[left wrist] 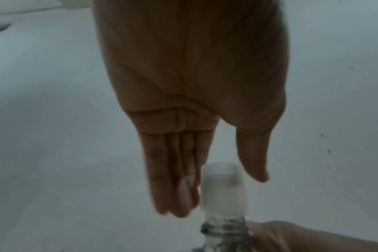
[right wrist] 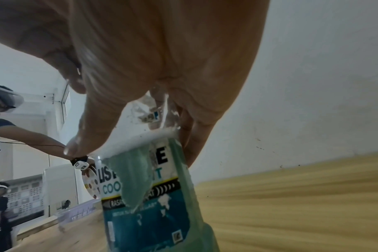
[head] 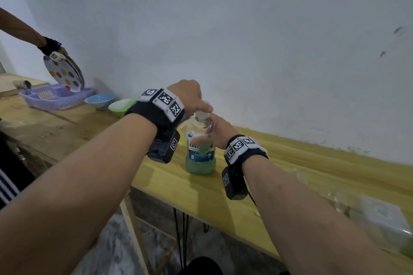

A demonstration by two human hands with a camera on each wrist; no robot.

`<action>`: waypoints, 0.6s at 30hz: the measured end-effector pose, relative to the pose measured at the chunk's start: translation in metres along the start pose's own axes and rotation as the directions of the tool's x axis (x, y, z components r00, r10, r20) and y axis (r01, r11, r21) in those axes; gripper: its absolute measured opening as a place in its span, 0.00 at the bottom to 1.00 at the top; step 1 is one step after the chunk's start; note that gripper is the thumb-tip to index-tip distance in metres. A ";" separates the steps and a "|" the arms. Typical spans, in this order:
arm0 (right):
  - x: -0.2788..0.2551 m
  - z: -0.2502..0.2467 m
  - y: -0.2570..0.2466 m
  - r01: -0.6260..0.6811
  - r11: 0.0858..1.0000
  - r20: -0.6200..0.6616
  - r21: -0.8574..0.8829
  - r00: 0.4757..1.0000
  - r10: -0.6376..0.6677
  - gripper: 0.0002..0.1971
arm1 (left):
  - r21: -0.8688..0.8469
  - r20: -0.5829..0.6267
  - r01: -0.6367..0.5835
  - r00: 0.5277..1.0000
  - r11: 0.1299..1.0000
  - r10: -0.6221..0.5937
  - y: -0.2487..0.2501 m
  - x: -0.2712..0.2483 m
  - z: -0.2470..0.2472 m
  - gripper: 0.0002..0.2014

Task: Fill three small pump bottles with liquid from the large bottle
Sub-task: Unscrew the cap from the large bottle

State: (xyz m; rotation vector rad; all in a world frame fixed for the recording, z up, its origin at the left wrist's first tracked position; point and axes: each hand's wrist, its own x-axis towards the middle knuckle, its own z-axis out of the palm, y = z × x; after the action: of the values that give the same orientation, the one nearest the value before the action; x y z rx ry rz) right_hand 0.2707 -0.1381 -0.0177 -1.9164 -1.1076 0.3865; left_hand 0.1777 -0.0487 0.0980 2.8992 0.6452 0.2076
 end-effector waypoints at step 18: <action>-0.008 0.008 0.037 -0.154 0.974 0.097 0.163 0.985 0.140 0.22 | -0.137 -0.013 -0.018 1.000 0.990 0.016 -0.013 0.007 0.007 0.25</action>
State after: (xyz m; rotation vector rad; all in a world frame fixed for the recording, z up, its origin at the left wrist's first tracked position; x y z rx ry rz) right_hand 0.2816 -0.1484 -0.0532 -1.8487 -0.9566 0.6304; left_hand 0.1798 -0.0345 0.0897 2.7744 0.5839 0.2611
